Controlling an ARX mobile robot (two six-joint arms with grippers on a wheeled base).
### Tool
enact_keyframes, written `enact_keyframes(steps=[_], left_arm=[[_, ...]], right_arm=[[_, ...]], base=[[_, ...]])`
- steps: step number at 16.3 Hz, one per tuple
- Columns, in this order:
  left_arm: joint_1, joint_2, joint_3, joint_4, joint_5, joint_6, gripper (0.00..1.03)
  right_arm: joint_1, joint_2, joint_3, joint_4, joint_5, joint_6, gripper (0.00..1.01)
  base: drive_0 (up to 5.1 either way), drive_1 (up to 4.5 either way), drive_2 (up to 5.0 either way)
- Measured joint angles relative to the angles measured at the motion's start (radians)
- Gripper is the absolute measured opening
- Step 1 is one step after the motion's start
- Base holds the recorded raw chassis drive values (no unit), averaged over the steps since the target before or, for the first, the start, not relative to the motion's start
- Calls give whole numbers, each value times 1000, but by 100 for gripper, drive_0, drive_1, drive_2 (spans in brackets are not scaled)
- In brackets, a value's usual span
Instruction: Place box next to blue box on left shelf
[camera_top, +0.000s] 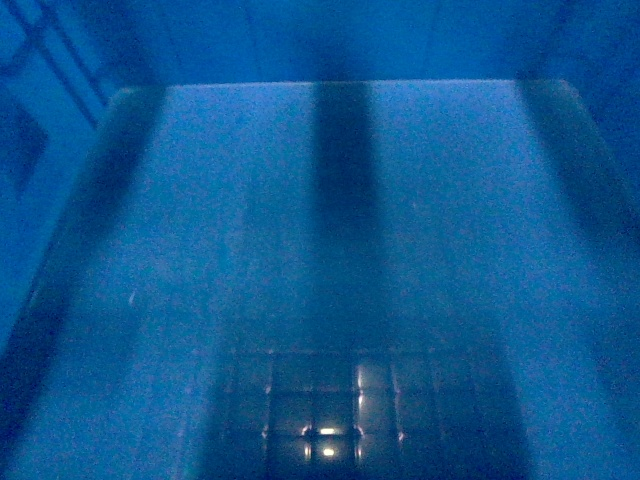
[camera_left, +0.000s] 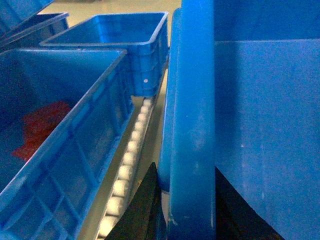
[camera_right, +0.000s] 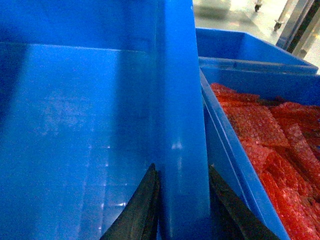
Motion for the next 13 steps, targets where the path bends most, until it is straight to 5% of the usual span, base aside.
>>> enact_keyframes(steps=[2, 5, 7, 8, 9, 13], left_arm=[[-5, 37, 9, -4, -39, -27, 17], [42, 90, 12, 26, 10, -23, 17], [169, 326, 75, 92, 169, 11, 17], [219, 473, 84, 162, 230, 28, 16], [231, 539, 121, 166, 248, 45, 16], [231, 579, 146, 60, 293, -20, 16]], right_arm=[[23, 35, 10, -28, 32, 16, 19], [1, 120, 64, -76, -12, 40, 19], [-87, 420, 193, -130, -143, 90, 19], [-92, 576, 206, -81, -153, 105, 19], [-98, 644, 231, -72, -143, 114, 19], [-97, 633, 237, -104, -105, 88, 19]], base=[[0, 0, 0], [0, 0, 0], [0, 0, 0], [0, 0, 0], [0, 0, 0], [0, 0, 0]])
